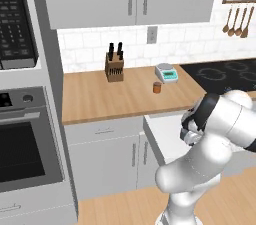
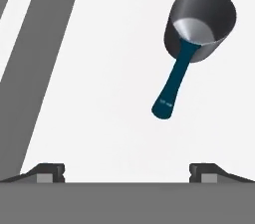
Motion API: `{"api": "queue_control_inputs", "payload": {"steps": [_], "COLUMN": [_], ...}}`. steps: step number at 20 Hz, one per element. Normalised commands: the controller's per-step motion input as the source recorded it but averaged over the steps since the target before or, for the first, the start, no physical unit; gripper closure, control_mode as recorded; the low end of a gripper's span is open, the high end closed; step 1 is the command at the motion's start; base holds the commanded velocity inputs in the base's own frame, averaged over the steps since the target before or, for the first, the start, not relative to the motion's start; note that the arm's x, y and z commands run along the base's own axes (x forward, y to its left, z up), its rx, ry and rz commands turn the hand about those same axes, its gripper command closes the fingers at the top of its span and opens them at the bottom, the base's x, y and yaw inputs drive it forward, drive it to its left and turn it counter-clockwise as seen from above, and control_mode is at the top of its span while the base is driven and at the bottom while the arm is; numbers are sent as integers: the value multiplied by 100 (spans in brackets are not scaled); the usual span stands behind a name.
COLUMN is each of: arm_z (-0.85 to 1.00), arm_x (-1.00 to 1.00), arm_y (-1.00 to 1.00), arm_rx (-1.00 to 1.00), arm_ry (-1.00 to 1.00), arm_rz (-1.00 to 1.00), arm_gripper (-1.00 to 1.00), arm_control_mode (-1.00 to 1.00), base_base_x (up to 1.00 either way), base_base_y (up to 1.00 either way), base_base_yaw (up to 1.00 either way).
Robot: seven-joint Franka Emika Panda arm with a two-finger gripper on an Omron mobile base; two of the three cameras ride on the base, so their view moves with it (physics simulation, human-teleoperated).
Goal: Pick the measuring cup from the drawer and place it on the counter.
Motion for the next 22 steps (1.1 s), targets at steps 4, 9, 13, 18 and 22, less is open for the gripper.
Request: {"api": "queue_control_inputs", "payload": {"steps": [4,9,13,18,22], "arm_z": [0,-1,-24,-42,-42], "arm_x": [61,40,36,32,31], "arm_y": [-30,-33,0,10,0], "arm_rx": [16,9,0,0,0], "arm_ry": [0,0,0,0,0], "arm_rz": [0,0,0,0,0], "arm_gripper": [-100,-100,-100,-100,-100], "arm_control_mode": [-100,-100,-100,-100,-100], "base_base_x": [0,0,0,0,0], "base_base_y": [0,0,0,0,0], "base_base_yaw": [0,0,0,0,0]}}
